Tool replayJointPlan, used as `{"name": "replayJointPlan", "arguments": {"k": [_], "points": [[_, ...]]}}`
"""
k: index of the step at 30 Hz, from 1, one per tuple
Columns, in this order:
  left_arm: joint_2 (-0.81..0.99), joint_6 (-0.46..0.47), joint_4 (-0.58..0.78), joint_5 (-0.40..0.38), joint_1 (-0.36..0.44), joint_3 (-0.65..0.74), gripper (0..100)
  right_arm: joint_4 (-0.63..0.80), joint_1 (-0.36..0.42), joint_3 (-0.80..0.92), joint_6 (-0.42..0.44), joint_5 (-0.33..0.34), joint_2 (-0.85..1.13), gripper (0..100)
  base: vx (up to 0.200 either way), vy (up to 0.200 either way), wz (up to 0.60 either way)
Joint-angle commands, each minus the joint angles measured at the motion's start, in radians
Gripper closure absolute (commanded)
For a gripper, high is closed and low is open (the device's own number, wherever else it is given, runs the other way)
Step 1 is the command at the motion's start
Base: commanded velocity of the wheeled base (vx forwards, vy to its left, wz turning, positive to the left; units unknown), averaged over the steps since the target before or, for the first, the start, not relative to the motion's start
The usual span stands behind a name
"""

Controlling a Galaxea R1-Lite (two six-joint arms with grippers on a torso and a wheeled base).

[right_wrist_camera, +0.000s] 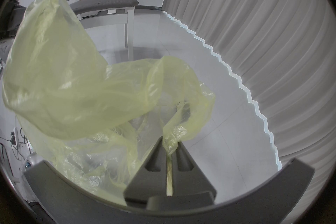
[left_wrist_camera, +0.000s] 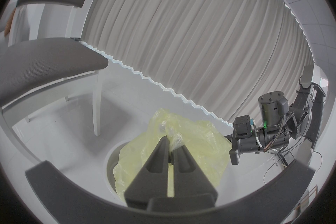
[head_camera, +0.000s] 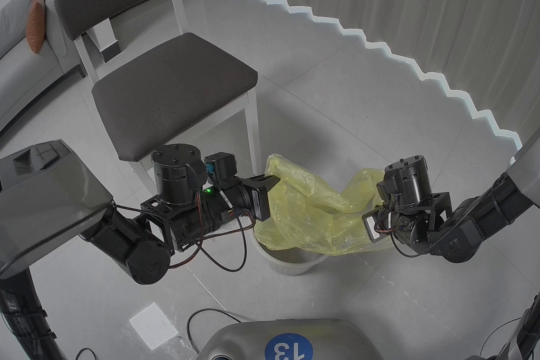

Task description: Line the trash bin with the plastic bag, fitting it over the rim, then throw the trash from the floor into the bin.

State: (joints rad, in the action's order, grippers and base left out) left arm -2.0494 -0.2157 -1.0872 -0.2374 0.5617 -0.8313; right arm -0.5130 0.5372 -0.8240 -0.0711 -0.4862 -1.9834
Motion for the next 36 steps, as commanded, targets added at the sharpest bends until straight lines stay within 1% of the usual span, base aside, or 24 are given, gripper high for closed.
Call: {"name": "replayJointPlan", "arguments": {"k": [1, 5, 10, 15, 17, 19, 23, 29, 36], "points": [[-0.040, -0.001, -0.003, -0.002, -0.017, 0.006, 100, -0.001, 0.001, -0.015, 0.002, 0.000, -0.046, 100, 0.000, 0.000, 0.00], [-0.054, -0.004, -0.020, -0.003, -0.037, 0.011, 100, -0.030, 0.007, -0.029, -0.001, 0.000, -0.081, 100, 0.000, 0.000, 0.00], [-0.106, -0.024, -0.108, -0.011, -0.066, 0.020, 100, -0.045, 0.013, -0.027, -0.003, 0.000, -0.100, 100, 0.000, 0.000, 0.00], [-0.143, -0.030, -0.135, -0.045, -0.072, 0.044, 100, -0.047, 0.023, -0.032, -0.004, 0.000, -0.146, 100, 0.000, 0.000, 0.00], [-0.161, -0.031, -0.151, -0.043, -0.072, 0.041, 100, -0.047, 0.026, -0.037, -0.004, 0.000, -0.155, 100, 0.000, 0.000, 0.00], [-0.198, -0.031, -0.194, -0.045, -0.078, 0.035, 100, -0.047, 0.030, -0.050, -0.004, 0.000, -0.176, 100, 0.000, 0.000, 0.00], [-0.219, -0.031, -0.198, -0.046, -0.089, 0.034, 100, -0.047, 0.036, -0.060, -0.006, 0.000, -0.190, 100, 0.000, 0.000, 0.00], [-0.215, -0.031, -0.203, -0.066, -0.123, 0.070, 100, -0.047, 0.038, -0.102, -0.007, 0.000, -0.230, 100, 0.000, 0.000, 0.00], [-0.160, -0.030, -0.204, -0.069, -0.158, 0.121, 100, -0.036, 0.055, -0.181, -0.021, 0.001, -0.249, 100, 0.000, 0.000, 0.00]]}}
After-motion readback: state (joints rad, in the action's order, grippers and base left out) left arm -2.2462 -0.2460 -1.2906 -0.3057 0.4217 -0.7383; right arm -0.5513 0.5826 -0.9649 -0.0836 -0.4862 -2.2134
